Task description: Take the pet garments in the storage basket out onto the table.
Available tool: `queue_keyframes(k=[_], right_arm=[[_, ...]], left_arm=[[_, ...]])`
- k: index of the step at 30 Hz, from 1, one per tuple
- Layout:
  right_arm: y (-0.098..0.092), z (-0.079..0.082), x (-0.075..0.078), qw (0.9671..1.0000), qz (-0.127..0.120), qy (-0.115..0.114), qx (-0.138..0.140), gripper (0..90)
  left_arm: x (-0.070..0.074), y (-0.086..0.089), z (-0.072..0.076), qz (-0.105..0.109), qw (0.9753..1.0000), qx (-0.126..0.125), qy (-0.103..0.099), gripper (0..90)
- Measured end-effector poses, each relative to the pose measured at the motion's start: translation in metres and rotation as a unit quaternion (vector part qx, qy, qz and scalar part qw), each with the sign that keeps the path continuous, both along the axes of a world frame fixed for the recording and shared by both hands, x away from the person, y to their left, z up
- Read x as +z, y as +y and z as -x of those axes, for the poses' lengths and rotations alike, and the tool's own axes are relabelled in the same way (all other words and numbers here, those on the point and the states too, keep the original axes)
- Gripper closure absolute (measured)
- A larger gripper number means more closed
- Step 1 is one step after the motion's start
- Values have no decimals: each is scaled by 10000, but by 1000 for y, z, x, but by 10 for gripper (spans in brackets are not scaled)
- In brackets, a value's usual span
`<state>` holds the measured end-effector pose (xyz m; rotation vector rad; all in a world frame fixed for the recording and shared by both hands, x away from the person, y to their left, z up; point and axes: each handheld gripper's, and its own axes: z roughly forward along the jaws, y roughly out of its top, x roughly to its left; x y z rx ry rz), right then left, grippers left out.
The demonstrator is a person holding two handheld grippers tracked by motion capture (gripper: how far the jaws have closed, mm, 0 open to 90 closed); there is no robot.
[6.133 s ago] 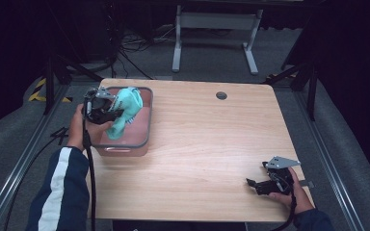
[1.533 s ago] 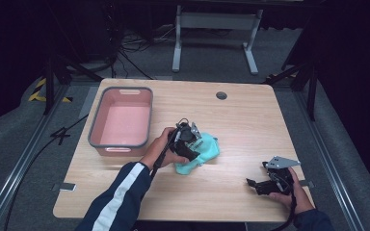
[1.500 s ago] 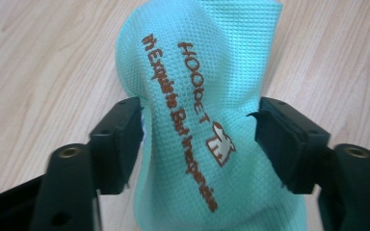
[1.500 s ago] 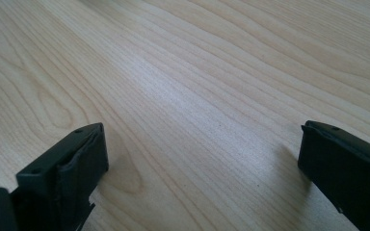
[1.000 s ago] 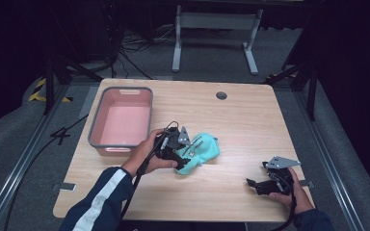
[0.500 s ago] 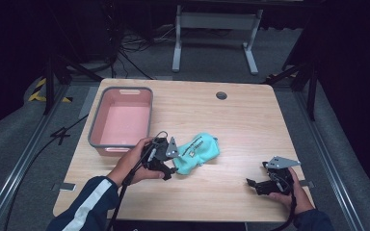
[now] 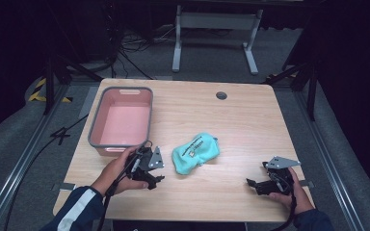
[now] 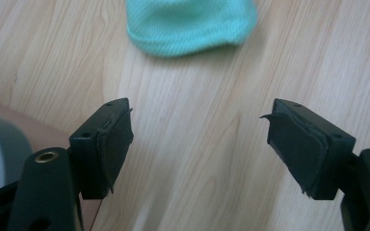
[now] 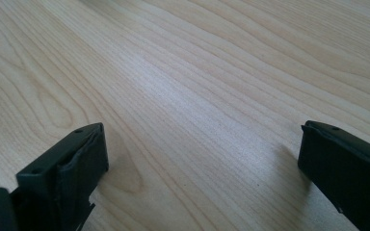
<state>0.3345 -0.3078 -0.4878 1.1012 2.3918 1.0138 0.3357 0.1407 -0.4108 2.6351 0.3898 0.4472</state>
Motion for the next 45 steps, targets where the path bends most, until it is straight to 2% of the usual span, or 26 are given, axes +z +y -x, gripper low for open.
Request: queue_keyframes(k=[5,8,11,16,19,20,26,30,36,39,43,45], right_arm=[[0,0,0,10000,1,2,1,37],[0,0,0,10000,0,1,0,37],[0,0,0,10000,-1,2,2,37],[0,0,0,10000,1,1,-5,37],[0,0,0,10000,0,1,-7,37],[0,0,0,10000,1,0,-5,37],[0,0,0,10000,1,-1,-5,37],[0,0,0,10000,2,-2,-6,37],[0,0,0,10000,0,0,-8,37],[0,0,0,10000,0,-2,-6,37],[0,0,0,10000,-1,-1,-6,37],[0,0,0,10000,-1,-1,-3,37]], left_arm=[[-6,14,5,-108,9999,42,31,240],[-9,23,8,-182,9997,153,-13,237],[-12,31,10,-145,9996,226,5,236],[-20,44,14,-290,9991,323,25,230],[-22,52,15,-279,9989,387,11,223],[-24,56,16,-207,9989,425,24,223],[-28,76,19,-161,9981,590,3,214],[-32,90,20,-79,9970,765,60,212],[-40,109,21,162,9959,885,101,201],[-43,119,22,510,9936,991,164,199],[-48,131,22,617,9919,1093,176,193],[-51,140,22,724,9900,1191,215,190]])
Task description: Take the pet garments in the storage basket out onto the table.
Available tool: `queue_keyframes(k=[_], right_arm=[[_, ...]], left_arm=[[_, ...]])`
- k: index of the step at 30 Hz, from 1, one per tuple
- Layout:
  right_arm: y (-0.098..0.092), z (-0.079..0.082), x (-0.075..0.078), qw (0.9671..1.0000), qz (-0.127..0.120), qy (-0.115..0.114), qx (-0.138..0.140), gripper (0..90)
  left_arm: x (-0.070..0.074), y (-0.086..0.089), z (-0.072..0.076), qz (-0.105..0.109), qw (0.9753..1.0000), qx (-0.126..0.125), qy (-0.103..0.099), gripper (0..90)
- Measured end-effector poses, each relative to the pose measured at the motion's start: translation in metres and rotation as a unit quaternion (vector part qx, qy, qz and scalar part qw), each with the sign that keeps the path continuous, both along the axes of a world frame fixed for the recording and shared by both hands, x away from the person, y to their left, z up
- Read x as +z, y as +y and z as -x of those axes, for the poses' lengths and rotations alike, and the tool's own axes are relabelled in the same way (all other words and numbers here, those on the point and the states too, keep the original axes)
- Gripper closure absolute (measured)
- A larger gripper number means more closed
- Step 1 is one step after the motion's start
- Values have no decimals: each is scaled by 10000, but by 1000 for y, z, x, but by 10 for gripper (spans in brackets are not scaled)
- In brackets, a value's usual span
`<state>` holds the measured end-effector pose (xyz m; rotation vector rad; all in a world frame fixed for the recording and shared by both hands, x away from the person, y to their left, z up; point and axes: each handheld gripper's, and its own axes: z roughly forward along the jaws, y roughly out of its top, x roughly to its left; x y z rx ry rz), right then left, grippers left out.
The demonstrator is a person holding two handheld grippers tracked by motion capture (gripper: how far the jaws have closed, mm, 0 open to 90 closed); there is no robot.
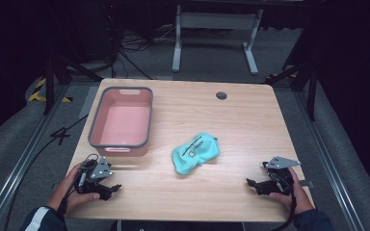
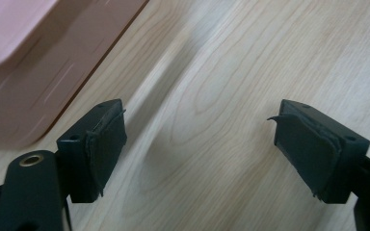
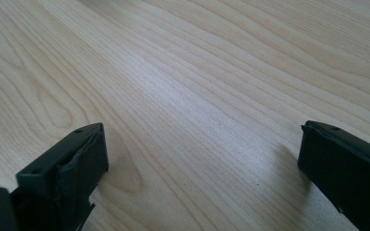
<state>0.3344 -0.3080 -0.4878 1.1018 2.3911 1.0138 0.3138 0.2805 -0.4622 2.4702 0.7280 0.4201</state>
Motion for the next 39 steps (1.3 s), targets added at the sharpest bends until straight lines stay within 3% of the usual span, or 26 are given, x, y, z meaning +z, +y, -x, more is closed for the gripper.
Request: queue_keyframes(k=[9,12,13,39], right_arm=[[0,0,0,10000,6,-5,3,37],[0,0,0,10000,7,-5,4,37],[0,0,0,10000,3,-3,3,37],[-1,1,0,10000,-1,-2,-15,38]], left_arm=[[-11,23,1,555,9982,174,146,159],[-17,32,0,952,9945,334,297,151],[-20,35,3,1088,9935,304,160,146],[-20,35,4,1093,9932,354,169,143]])
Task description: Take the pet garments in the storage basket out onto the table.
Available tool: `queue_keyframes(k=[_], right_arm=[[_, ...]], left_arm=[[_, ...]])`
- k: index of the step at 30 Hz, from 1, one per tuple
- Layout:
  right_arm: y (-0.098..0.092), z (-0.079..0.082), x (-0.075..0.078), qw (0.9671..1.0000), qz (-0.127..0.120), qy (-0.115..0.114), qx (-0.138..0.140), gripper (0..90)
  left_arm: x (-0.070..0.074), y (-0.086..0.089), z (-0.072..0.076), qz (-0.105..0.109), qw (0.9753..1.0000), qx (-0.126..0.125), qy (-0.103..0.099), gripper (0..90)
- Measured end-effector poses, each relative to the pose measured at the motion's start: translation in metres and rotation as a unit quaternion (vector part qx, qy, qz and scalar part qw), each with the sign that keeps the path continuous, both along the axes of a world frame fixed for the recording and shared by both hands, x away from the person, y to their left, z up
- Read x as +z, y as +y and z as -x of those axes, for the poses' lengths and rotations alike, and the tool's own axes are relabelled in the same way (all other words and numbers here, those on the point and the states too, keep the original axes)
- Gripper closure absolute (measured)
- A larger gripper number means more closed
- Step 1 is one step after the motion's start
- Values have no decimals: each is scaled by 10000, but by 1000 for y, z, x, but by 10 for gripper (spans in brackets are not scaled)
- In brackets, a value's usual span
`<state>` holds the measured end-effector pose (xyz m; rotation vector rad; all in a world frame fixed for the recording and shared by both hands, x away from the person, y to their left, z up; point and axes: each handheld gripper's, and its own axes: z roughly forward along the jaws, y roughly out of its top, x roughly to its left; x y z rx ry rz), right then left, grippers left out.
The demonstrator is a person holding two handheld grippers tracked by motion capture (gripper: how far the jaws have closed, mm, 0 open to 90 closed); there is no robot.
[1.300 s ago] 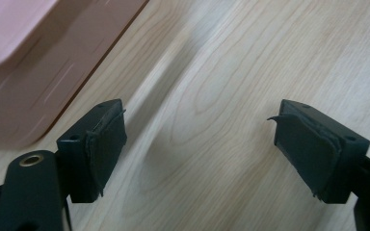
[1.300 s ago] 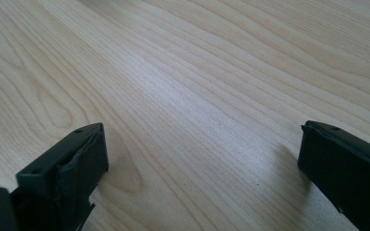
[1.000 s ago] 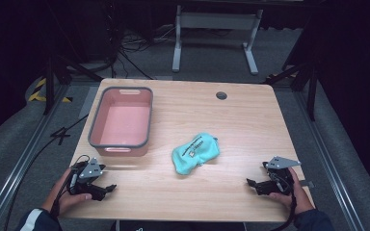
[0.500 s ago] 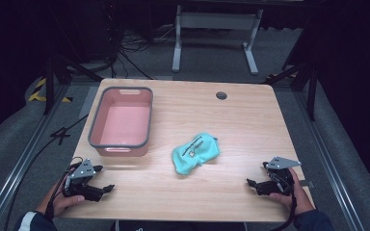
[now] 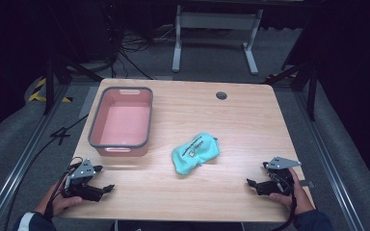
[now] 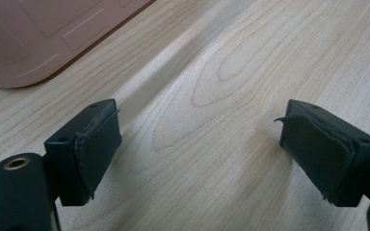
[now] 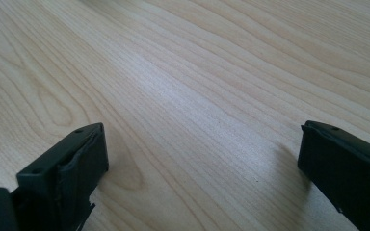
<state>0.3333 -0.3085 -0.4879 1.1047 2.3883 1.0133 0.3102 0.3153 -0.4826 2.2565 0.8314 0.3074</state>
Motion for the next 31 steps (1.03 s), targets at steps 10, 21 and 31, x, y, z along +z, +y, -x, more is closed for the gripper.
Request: queue_keyframes(k=[10,21,31], right_arm=[[0,0,0,10000,-2,0,0,38],[0,0,0,10000,-2,0,0,38],[0,0,0,10000,-2,0,0,38]], left_arm=[[0,0,0,-1,10000,1,2,143],[0,0,0,-12,10000,9,-13,139],[0,-1,0,-9,10000,38,-24,134]])
